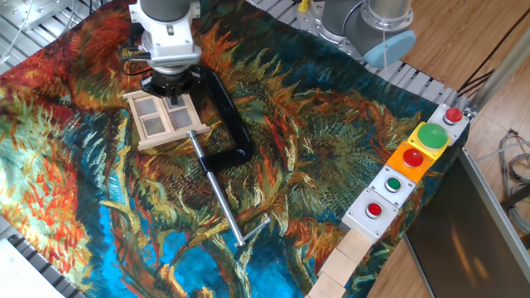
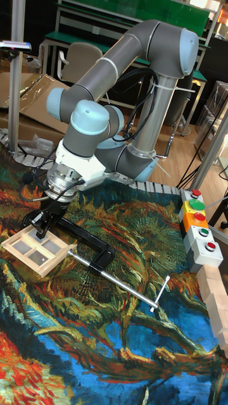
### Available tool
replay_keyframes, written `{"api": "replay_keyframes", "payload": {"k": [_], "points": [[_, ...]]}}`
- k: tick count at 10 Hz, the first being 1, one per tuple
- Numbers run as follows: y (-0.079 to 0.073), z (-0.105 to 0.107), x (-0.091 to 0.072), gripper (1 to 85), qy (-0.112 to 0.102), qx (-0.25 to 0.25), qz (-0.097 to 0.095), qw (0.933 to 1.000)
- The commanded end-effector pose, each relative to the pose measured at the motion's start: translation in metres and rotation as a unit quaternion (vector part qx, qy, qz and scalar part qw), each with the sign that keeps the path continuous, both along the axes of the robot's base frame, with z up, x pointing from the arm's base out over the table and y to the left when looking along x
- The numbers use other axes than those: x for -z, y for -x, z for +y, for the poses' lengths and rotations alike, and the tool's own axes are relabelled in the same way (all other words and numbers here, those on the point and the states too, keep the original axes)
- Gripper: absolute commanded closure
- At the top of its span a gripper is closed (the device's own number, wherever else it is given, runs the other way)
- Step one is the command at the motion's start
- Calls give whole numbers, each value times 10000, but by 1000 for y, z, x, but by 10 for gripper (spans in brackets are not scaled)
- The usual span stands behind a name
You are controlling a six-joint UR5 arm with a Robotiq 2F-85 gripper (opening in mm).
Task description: Open a sliding window
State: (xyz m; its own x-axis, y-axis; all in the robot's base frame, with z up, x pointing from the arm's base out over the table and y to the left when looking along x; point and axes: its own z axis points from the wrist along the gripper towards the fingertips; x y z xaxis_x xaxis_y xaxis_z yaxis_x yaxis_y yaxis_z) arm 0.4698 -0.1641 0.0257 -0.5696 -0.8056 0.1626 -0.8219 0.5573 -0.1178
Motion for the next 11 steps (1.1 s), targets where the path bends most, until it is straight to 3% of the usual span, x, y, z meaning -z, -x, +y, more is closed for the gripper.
{"api": "replay_keyframes", "payload": {"k": [1,3,11], "points": [[0,2,1,397,-36,-25,-22,10000],[-3,3,3,397,41,-74,-66,9999],[-2,9,6,390,-28,-81,-65,9999]]}}
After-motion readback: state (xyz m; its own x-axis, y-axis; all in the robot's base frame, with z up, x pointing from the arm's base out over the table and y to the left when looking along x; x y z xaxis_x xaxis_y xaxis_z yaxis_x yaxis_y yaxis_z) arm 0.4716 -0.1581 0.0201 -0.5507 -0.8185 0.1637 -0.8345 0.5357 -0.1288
